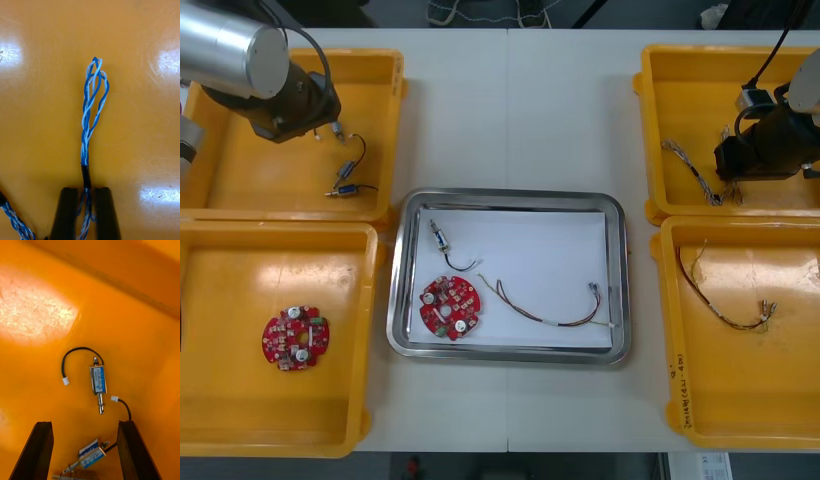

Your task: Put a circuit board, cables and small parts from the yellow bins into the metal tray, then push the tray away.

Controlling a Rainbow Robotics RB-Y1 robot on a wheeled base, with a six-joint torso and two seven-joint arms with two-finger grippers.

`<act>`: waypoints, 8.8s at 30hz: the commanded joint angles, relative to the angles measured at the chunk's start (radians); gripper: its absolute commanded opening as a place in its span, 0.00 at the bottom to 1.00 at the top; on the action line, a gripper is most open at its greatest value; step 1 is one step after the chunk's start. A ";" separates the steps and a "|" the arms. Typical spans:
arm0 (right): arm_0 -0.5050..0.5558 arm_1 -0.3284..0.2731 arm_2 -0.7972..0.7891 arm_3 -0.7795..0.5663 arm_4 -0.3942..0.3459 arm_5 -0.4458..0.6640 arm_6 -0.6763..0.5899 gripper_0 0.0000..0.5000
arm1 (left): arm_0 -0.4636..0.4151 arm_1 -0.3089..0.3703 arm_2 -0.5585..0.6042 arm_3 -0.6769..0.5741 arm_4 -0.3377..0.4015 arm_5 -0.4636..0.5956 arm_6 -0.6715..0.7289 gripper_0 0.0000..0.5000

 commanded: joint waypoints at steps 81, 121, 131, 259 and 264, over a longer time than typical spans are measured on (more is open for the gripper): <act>0.086 0.099 0.490 -1.038 -0.213 0.469 0.298 0.00 | -0.054 -0.027 0.001 0.168 -0.046 -0.116 -0.131 0.00; 0.174 0.042 0.849 -0.974 -0.024 0.209 0.484 0.00 | 0.099 0.038 0.117 -0.556 0.159 0.557 -0.148 0.00; 0.191 0.033 0.849 -0.974 -0.024 0.210 0.475 1.00 | 0.099 0.038 0.117 -0.563 0.163 0.573 -0.149 0.00; 0.887 0.004 -0.392 -1.509 -0.265 0.634 -0.266 1.00 | 0.000 -0.200 -0.239 -0.636 0.152 0.540 0.151 1.00; 0.887 -0.025 -0.369 -1.518 -0.273 0.634 -0.265 1.00 | 0.013 -0.165 -0.156 -0.708 0.209 0.590 0.135 1.00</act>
